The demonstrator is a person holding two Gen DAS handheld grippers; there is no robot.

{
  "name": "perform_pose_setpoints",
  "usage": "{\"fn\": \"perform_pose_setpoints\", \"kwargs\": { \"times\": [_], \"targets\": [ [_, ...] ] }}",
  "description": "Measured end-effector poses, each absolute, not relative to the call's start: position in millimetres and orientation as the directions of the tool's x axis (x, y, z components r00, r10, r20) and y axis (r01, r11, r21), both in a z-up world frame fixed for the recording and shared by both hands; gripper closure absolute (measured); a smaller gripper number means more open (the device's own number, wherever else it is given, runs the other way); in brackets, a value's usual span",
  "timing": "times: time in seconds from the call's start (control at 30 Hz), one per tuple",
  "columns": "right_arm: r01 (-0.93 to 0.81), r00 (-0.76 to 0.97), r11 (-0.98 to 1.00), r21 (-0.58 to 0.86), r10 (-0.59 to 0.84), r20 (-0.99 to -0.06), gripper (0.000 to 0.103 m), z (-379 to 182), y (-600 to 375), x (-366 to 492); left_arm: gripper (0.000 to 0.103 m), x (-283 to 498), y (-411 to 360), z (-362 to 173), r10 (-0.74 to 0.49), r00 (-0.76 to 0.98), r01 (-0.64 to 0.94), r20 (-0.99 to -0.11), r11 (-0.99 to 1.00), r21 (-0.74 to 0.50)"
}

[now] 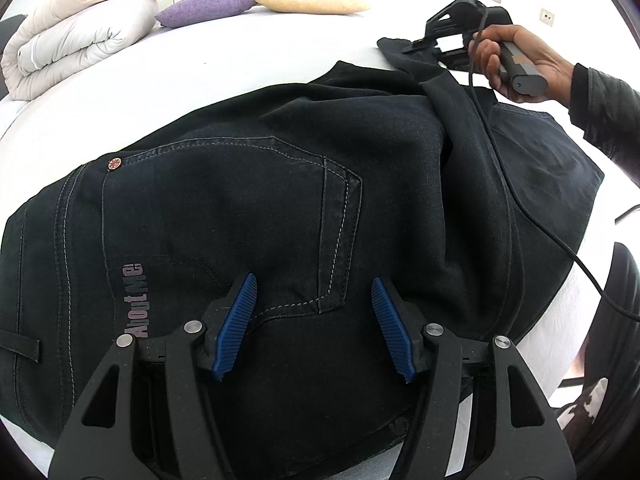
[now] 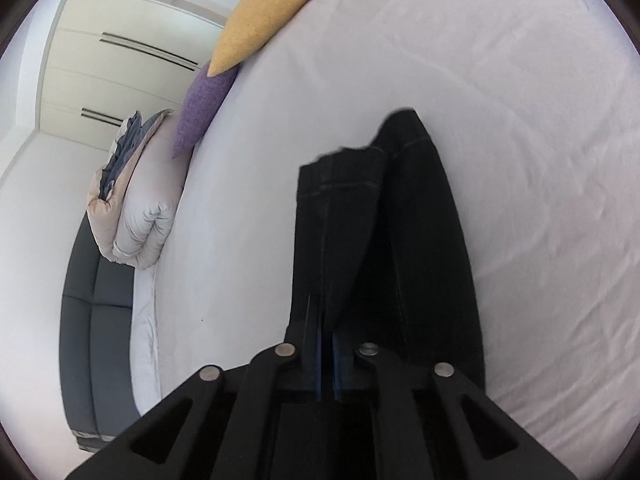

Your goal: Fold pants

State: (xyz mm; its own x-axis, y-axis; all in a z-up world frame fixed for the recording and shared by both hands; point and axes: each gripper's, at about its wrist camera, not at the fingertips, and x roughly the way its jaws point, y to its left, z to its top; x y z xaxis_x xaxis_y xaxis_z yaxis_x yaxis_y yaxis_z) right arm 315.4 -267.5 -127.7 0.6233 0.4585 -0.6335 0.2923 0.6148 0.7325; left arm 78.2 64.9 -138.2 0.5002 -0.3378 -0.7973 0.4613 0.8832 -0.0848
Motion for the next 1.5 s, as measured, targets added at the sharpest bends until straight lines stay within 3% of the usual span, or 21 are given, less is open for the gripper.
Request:
{"fn": "perform_pose_setpoints", "kwargs": {
  "times": [0.17, 0.4, 0.7, 0.87, 0.9, 0.97, 1.03, 1.07, 1.13, 1.17, 1.23, 1.5],
  "targets": [
    [0.23, 0.73, 0.639, 0.734, 0.385, -0.564, 0.099, -81, -297, 277, 0.044, 79, 64, -137, -0.335, 0.499, 0.457, -0.8, 0.885, -0.085],
    [0.214, 0.862, 0.633, 0.744, 0.236, -0.449, 0.099, -28, -368, 129, 0.044, 85, 65, -134, -0.334, 0.482, 0.434, -0.81, 0.894, -0.11],
    [0.497, 0.815, 0.399, 0.77, 0.089, -0.573, 0.098, -131, -424, -42, 0.043, 94, 58, -128, -0.302, 0.448, 0.414, -0.842, 0.904, -0.104],
    [0.451, 0.848, 0.38, 0.808, 0.101, -0.521, 0.095, -138, -421, -56, 0.043, 99, 52, -126, -0.283, 0.44, 0.397, -0.853, 0.913, -0.098],
    [0.429, 0.86, 0.362, 0.827, 0.116, -0.497, 0.093, -136, -420, -53, 0.043, 99, 52, -127, -0.28, 0.44, 0.395, -0.853, 0.914, -0.096],
    [0.41, 0.875, 0.309, 0.858, 0.134, -0.466, 0.051, -137, -426, -53, 0.043, 99, 50, -126, -0.274, 0.439, 0.389, -0.856, 0.916, -0.094],
    [0.385, 0.895, 0.3, 0.873, 0.11, -0.432, 0.049, -133, -430, -51, 0.043, 99, 47, -125, -0.266, 0.438, 0.386, -0.859, 0.918, -0.088],
    [0.392, 0.892, 0.317, 0.863, 0.097, -0.441, 0.049, -131, -432, -47, 0.043, 100, 46, -124, -0.264, 0.438, 0.385, -0.859, 0.919, -0.086],
    [0.388, 0.894, 0.312, 0.867, 0.099, -0.436, 0.068, -132, -438, -42, 0.043, 100, 43, -123, -0.26, 0.437, 0.38, -0.861, 0.921, -0.086],
    [0.396, 0.887, 0.312, 0.864, 0.112, -0.447, 0.099, -134, -442, -38, 0.043, 100, 41, -123, -0.259, 0.438, 0.378, -0.861, 0.922, -0.085],
    [0.439, 0.867, 0.31, 0.843, 0.099, -0.488, 0.098, -142, -449, -44, 0.043, 100, 39, -124, -0.257, 0.44, 0.376, -0.86, 0.923, -0.083],
    [0.45, 0.872, 0.264, 0.853, 0.077, -0.484, 0.1, -154, -457, -67, 0.043, 94, 36, -121, -0.243, 0.418, 0.405, -0.875, 0.912, -0.06]
  ]
}}
